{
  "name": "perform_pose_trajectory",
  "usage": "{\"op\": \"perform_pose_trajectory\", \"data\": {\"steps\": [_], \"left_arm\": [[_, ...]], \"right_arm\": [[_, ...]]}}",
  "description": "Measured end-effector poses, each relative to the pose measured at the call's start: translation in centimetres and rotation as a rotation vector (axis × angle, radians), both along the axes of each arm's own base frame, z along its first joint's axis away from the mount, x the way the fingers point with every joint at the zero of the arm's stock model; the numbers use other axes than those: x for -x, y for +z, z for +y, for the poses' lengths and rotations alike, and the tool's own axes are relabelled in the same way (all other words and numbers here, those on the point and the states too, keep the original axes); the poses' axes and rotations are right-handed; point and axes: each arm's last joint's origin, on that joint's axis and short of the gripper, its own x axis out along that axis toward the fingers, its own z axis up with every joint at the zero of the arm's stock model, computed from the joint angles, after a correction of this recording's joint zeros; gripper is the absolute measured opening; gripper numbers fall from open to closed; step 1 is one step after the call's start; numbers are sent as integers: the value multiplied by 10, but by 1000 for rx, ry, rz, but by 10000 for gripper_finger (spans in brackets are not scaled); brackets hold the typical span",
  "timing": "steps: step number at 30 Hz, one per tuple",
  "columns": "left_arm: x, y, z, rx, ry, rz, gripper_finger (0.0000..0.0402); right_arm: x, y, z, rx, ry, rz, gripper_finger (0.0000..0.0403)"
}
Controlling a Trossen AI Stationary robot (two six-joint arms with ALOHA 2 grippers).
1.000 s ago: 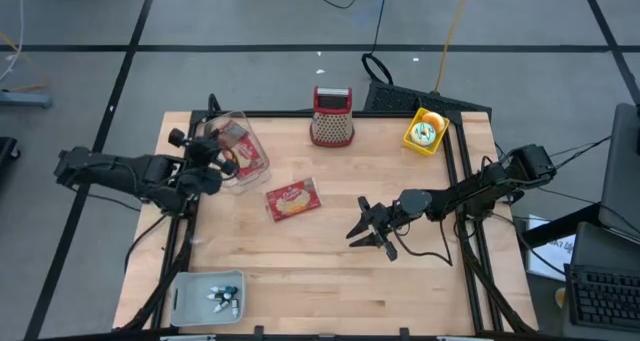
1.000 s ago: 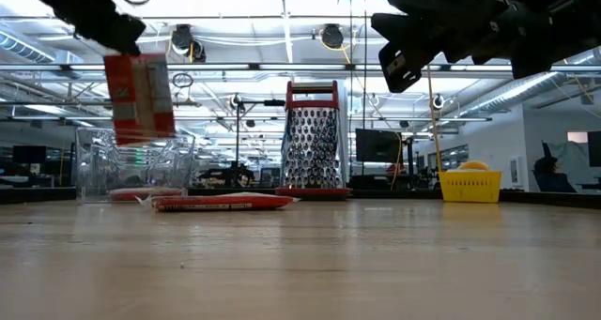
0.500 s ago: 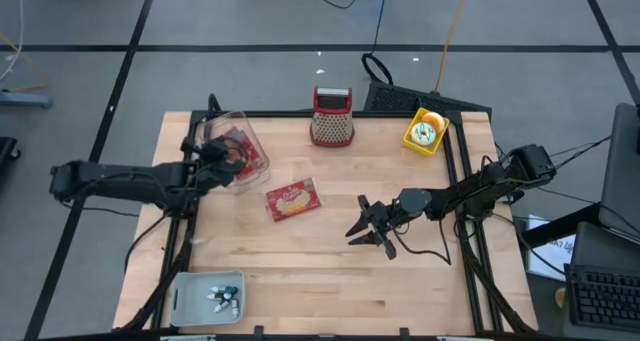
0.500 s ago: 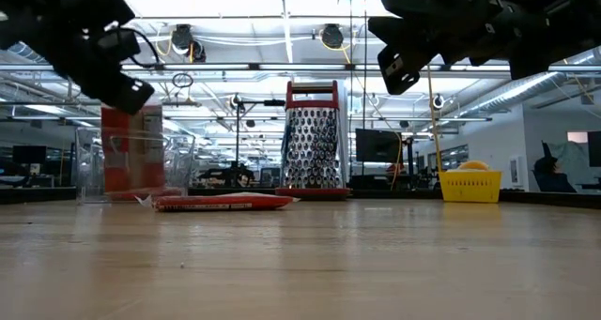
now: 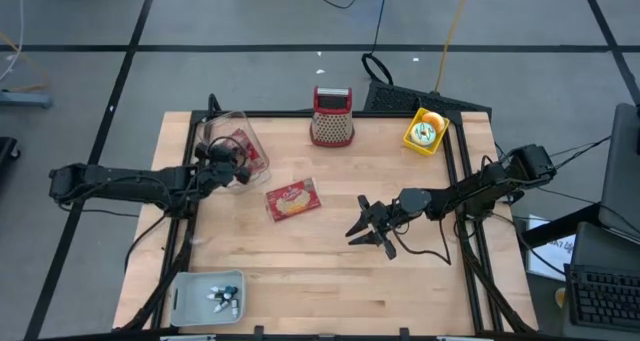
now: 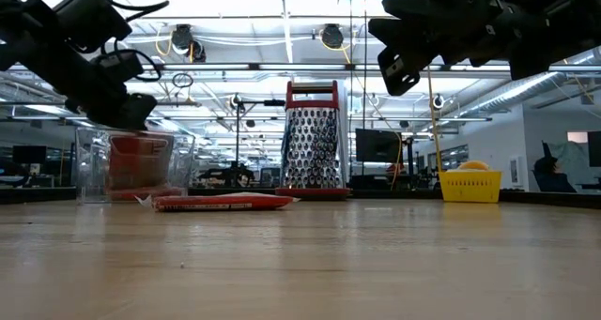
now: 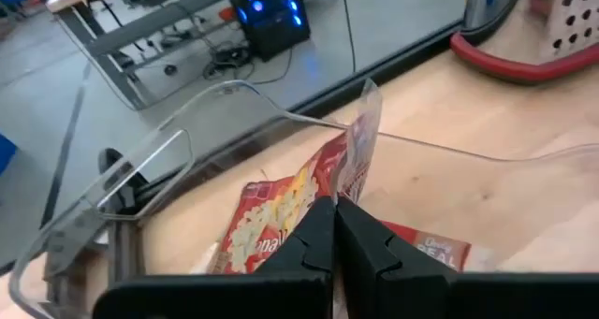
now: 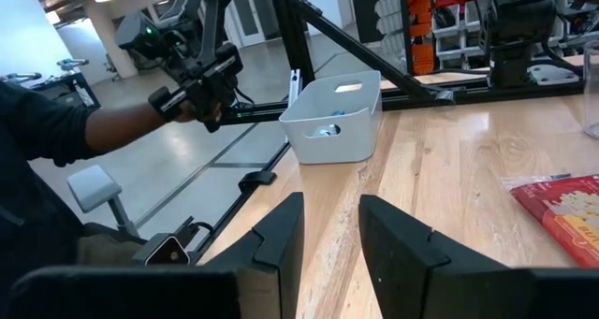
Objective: Pick & Place Food Item
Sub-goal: Put the right red popcorn bag into the transparent bin, then put the red popcorn bag into the transparent bin
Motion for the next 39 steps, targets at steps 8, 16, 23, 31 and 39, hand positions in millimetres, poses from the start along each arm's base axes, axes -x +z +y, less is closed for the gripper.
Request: {"op": "perform_pose_trajectory", "data": {"steps": [8,16,23,31,39], "left_arm": [[-1,-1,-1,57,-36,-35,5],[-2,-1,-2,95,-51,-67,77],[-2,-1,-2,100,-56,-69,164],[-12,19,-4,186,-181,-154,210],[-28,67,-8,305,-391,-333,208]], "right_arm": [[0,0,0,-2,-1,2,96],[0,0,0,-2,0,3,95],[0,0,0,-2,0,3,93],[0,-1,0,0,-1,14,95],[0,-3,0,5,-1,26,96]]}}
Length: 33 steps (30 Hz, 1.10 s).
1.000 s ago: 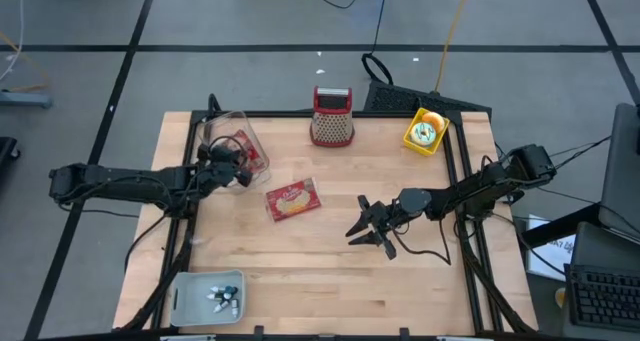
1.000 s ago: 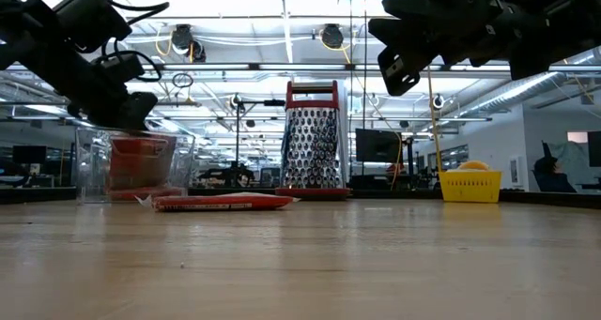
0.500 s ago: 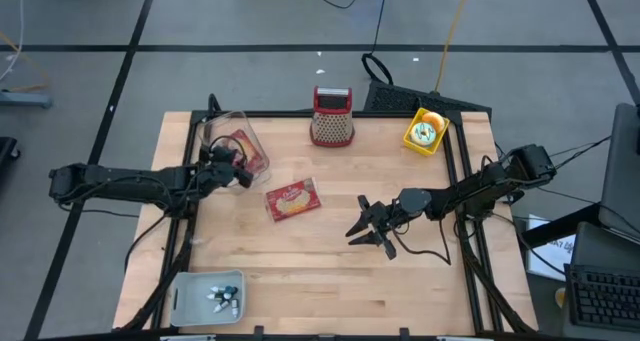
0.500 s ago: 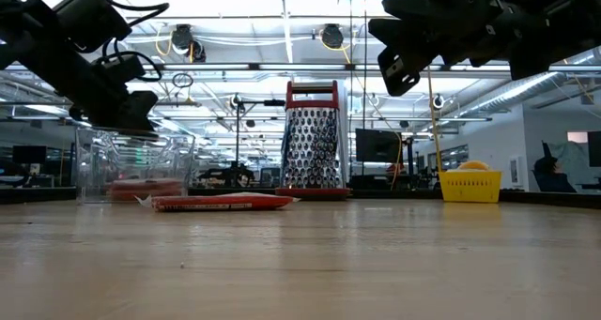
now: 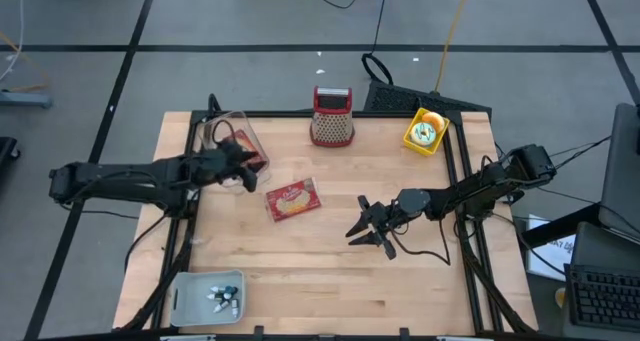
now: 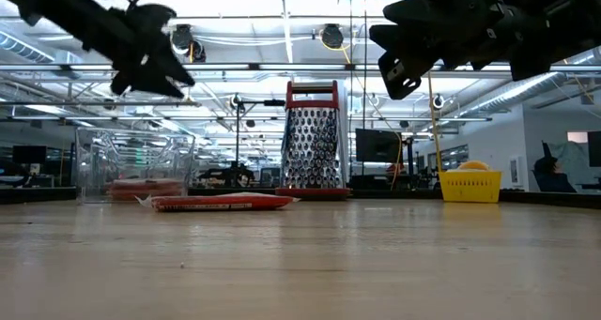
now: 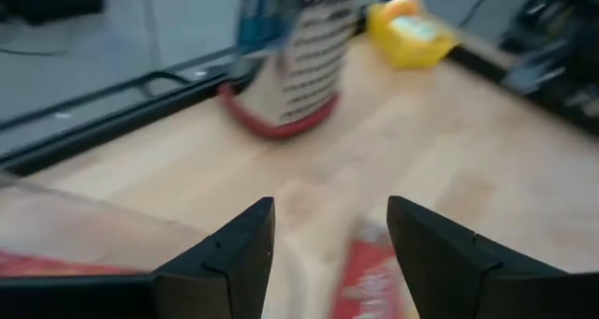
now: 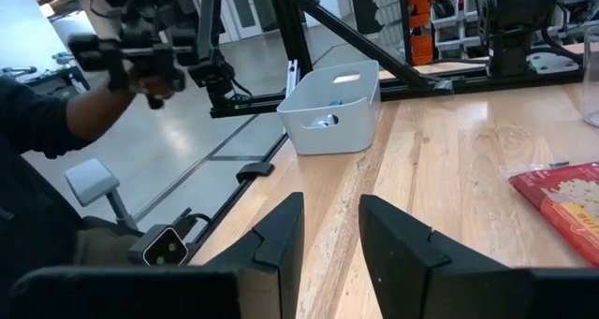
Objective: Pick & Place Food Item
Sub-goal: Put the red popcorn bag into the transparent bin
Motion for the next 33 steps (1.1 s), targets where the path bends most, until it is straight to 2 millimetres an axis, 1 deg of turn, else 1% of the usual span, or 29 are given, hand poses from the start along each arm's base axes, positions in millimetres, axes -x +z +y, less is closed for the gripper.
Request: {"op": "perform_pose_trajectory", "data": {"steps": [2,7,13,20,27,29,33], "left_arm": [[-3,8,-2,41,-28,-62,205],[-9,18,-8,120,-138,-220,204],[-19,16,-20,170,-212,-237,199],[-38,-1,-33,226,-260,-173,205],[-61,-27,-46,281,-281,-96,209],[-67,-32,-48,289,-283,-98,209],[-77,-38,-51,285,-297,-114,209]], "right_arm": [[0,0,0,0,0,0,94],[0,0,0,0,0,0,95],[0,0,0,-1,0,0,94],[0,0,0,-2,-1,-1,96],[0,0,0,-1,-4,-1,95],[0,-1,-1,12,-51,3,95],[-1,-10,-1,119,-243,49,94]]}}
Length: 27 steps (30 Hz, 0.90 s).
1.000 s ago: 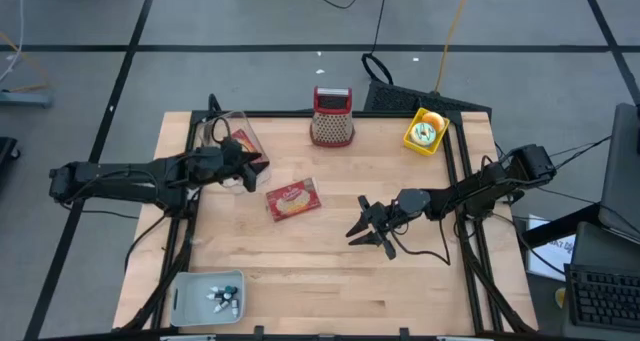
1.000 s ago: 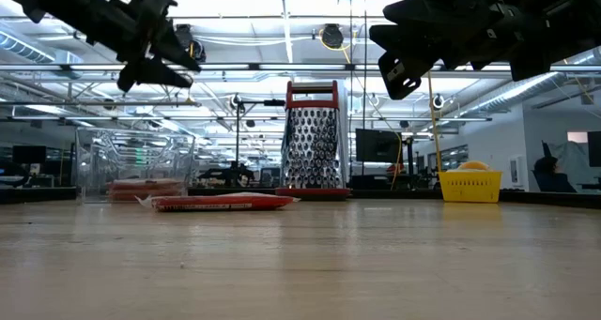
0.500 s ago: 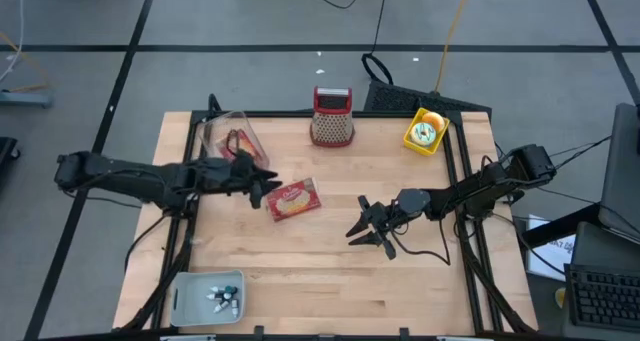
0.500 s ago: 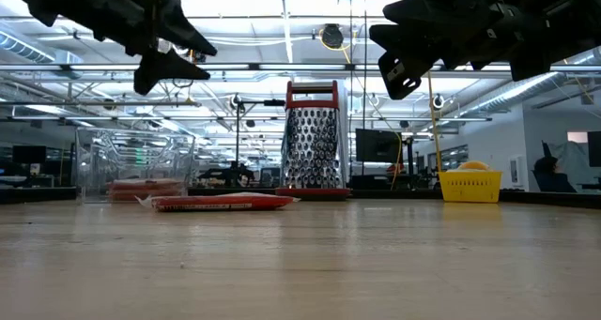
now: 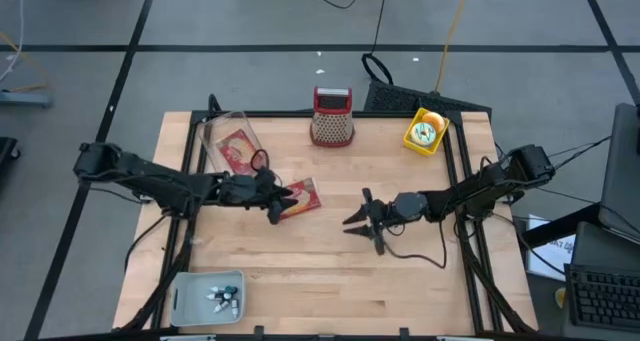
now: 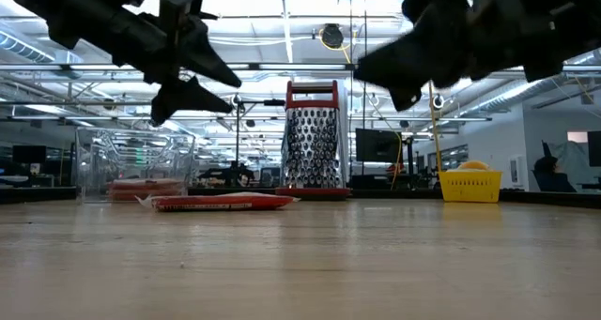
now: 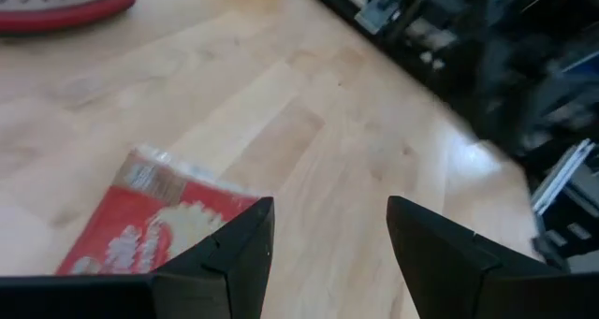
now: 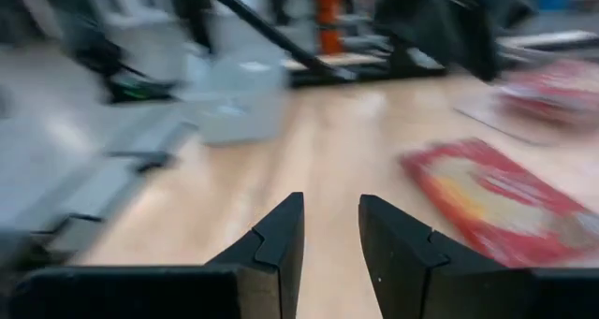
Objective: Pick & Place Food Item
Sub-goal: Put the red popcorn bag into the transparent bin
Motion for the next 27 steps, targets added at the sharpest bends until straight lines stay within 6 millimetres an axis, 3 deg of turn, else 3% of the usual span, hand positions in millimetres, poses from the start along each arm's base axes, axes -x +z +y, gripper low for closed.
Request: {"op": "perform_pose_trajectory", "data": {"steps": [4,8,14,17,22,27], "left_arm": [[-5,3,-1,-13,-9,-61,209],[-6,16,-3,-143,-113,-159,209],[-1,36,-11,-312,-180,-291,209],[1,40,-13,-313,-179,-314,209],[2,39,-16,-282,-187,-302,209],[3,35,-19,-258,-199,-265,209]], "right_arm": [[-3,-12,0,58,-96,44,104],[-11,-23,-1,69,-108,88,140],[-38,-42,-15,-28,-196,167,209],[-51,-55,-24,31,-218,219,229],[-69,-74,-38,132,-240,255,236],[-79,-87,-53,138,-286,289,216]]}}
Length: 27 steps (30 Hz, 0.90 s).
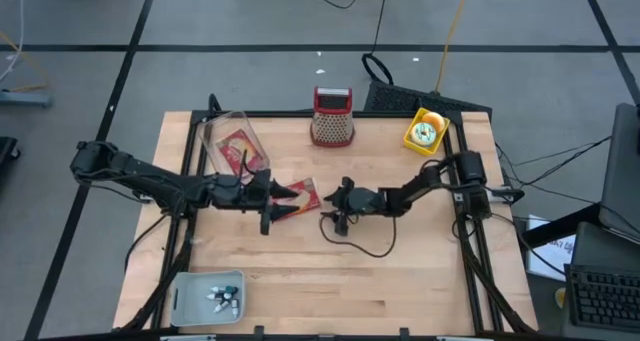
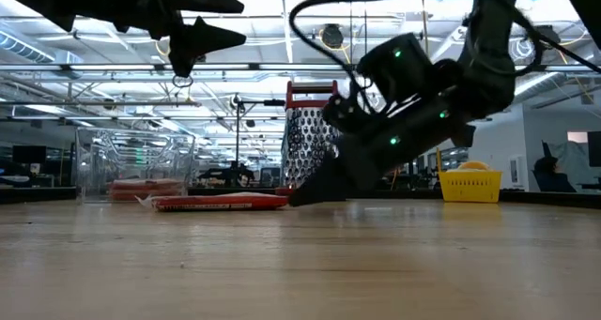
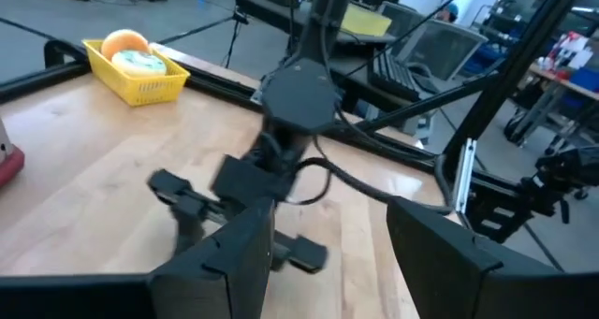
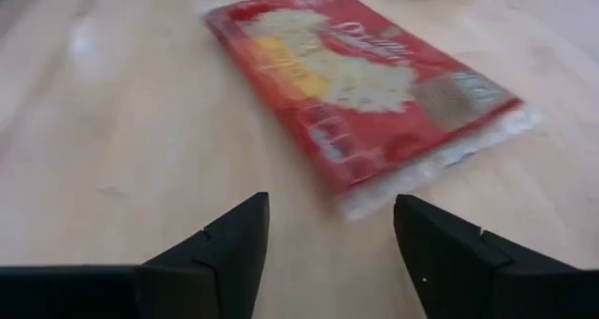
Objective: Pick & Place Food Item
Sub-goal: Put the red popcorn bag into the transparent bin
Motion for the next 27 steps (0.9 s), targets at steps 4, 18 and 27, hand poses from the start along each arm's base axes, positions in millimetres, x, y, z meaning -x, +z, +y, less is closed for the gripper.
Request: {"op": "perform_pose_trajectory", "data": {"steps": [4,18,27], "left_arm": [[0,-2,-1,5,-1,15,209],[0,-3,-1,2,2,27,209],[0,-3,0,6,4,26,209]], "right_arm": [[-2,-5,-9,10,-65,10,192],[-4,-2,-9,25,26,-16,86],[-3,-3,-12,28,18,-5,4]]}}
